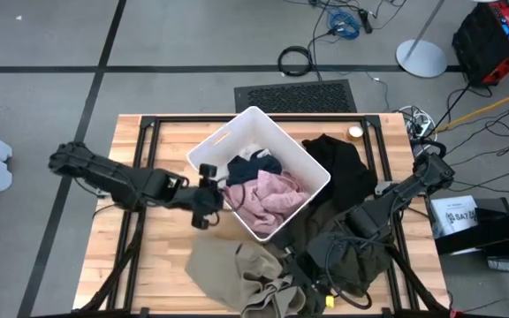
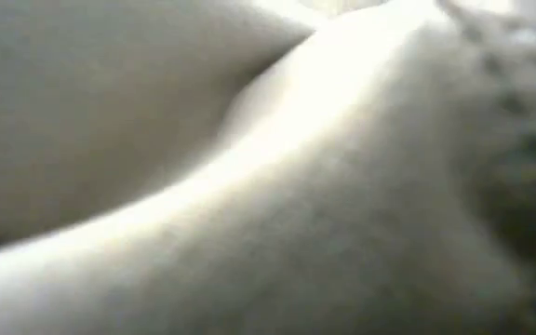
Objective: Sort clothes
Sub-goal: Put the brown shorts into the white laundry bin
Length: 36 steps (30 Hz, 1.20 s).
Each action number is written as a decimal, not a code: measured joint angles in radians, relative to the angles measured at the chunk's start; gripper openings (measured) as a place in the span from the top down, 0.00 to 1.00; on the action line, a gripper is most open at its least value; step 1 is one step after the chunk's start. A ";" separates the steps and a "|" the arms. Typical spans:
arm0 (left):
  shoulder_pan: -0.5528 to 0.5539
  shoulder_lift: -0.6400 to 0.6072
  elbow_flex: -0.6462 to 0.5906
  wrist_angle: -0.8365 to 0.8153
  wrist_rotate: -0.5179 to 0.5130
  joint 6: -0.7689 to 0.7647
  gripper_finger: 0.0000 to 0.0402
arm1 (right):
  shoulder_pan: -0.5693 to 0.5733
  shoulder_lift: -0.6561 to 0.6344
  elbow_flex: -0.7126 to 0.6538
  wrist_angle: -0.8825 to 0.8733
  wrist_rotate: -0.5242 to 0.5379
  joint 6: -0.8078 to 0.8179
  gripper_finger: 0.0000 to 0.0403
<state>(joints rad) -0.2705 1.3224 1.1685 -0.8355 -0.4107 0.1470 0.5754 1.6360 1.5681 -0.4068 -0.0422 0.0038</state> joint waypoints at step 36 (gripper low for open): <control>0.434 -0.017 0.219 -0.431 0.254 0.018 0.98 | 0.000 0.000 0.002 0.005 0.019 0.011 0.91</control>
<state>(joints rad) 0.1635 1.3056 1.3877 -1.2665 -0.1566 0.1655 0.5751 1.6360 1.5696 -0.4018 -0.0231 0.0151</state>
